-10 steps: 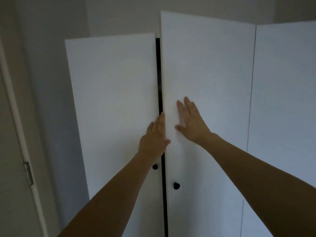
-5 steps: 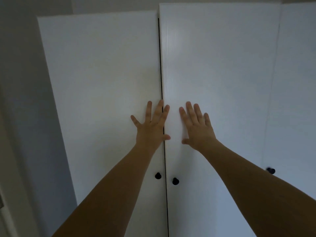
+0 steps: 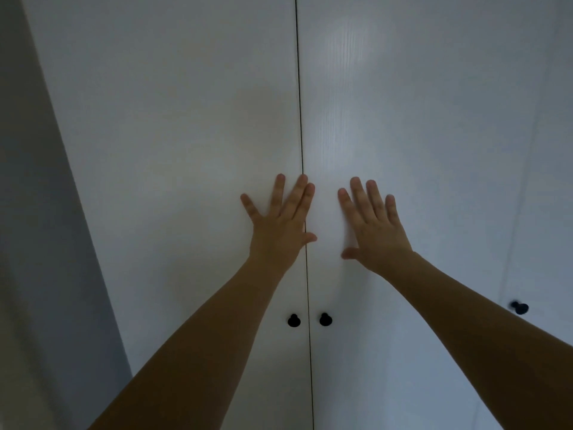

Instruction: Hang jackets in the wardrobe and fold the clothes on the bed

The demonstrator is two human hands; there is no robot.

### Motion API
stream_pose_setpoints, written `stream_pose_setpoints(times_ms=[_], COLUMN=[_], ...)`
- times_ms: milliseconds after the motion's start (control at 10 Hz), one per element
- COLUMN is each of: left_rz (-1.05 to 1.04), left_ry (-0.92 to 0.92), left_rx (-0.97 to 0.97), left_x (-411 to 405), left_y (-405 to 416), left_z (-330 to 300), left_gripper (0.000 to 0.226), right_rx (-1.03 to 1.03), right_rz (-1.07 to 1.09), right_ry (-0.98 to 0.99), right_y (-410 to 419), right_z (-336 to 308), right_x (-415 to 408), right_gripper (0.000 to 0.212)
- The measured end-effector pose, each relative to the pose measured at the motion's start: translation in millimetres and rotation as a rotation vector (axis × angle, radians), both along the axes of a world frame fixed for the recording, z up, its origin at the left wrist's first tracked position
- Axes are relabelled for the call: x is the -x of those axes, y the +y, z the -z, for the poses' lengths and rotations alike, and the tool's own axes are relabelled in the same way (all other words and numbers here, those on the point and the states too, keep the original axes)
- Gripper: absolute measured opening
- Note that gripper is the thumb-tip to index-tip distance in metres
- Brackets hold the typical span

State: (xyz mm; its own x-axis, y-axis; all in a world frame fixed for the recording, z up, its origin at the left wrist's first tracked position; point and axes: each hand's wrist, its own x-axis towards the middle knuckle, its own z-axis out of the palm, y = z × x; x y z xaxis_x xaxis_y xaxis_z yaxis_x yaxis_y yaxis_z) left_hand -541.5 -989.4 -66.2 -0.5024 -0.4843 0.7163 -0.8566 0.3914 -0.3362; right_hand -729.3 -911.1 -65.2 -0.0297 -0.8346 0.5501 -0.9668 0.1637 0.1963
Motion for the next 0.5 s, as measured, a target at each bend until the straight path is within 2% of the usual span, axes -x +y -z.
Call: stream_pose_setpoints(times_ms=[300,500], left_rz=[-0.013,-0.038], left_ry=[0.057,0.053], left_rx=[-0.044,0.038], left_x=[-3.6,-44.2], left_y=[26.3,54.3], left_z=[-4.5,1.8], left_gripper=[0.092,0.084], right_rx=[0.011,0.017], right_rz=[-0.004,-0.097], right_ry=[0.003,-0.093], right_y=[26.2,63.8], right_z=[-11.7,-14.6], right_x=[-16.3,-37.3], right_gripper=[0.119,0.110])
